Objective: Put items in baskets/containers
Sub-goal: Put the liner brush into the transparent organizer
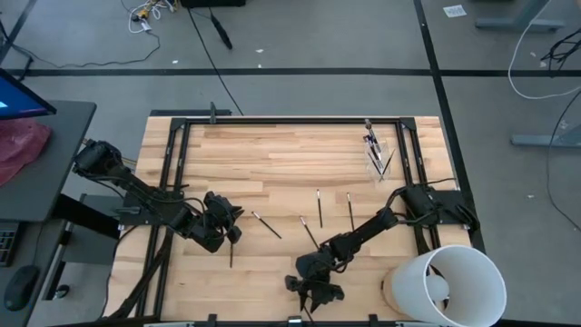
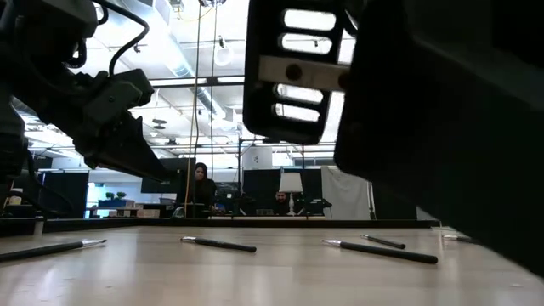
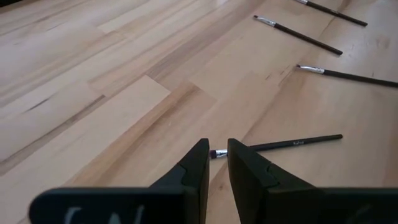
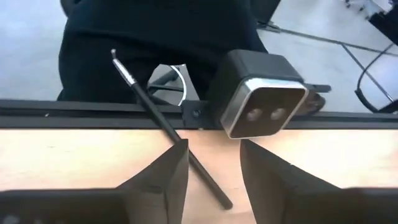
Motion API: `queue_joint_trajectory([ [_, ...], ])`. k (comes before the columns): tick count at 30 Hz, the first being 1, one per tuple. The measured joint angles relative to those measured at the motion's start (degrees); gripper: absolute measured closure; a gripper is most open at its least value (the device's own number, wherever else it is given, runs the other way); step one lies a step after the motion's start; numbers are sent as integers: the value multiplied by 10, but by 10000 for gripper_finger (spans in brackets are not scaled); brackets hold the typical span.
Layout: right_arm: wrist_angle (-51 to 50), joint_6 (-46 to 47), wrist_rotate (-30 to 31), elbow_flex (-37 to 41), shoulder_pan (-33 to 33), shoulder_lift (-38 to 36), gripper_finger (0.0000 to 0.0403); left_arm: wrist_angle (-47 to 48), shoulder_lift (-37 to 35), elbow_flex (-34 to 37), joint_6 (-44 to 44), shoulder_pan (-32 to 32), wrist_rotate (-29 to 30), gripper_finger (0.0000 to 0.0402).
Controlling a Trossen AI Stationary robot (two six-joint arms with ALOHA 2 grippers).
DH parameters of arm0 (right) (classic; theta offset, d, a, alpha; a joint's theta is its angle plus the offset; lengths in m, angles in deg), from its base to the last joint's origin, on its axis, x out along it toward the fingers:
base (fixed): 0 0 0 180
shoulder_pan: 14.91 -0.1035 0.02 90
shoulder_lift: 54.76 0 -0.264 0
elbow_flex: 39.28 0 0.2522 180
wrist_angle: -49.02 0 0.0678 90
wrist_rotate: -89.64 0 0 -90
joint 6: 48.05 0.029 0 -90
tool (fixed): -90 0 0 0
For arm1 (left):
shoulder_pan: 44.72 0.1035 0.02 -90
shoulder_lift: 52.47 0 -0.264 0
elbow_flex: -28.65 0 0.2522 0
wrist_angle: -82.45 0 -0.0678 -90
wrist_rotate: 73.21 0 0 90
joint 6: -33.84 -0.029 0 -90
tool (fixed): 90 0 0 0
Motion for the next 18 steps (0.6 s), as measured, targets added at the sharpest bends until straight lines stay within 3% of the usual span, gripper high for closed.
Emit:
queue_joint_trajectory([
  [18,-53,-19,-19,-12,38,29,306,4,0,0,0,4,5,342],
])
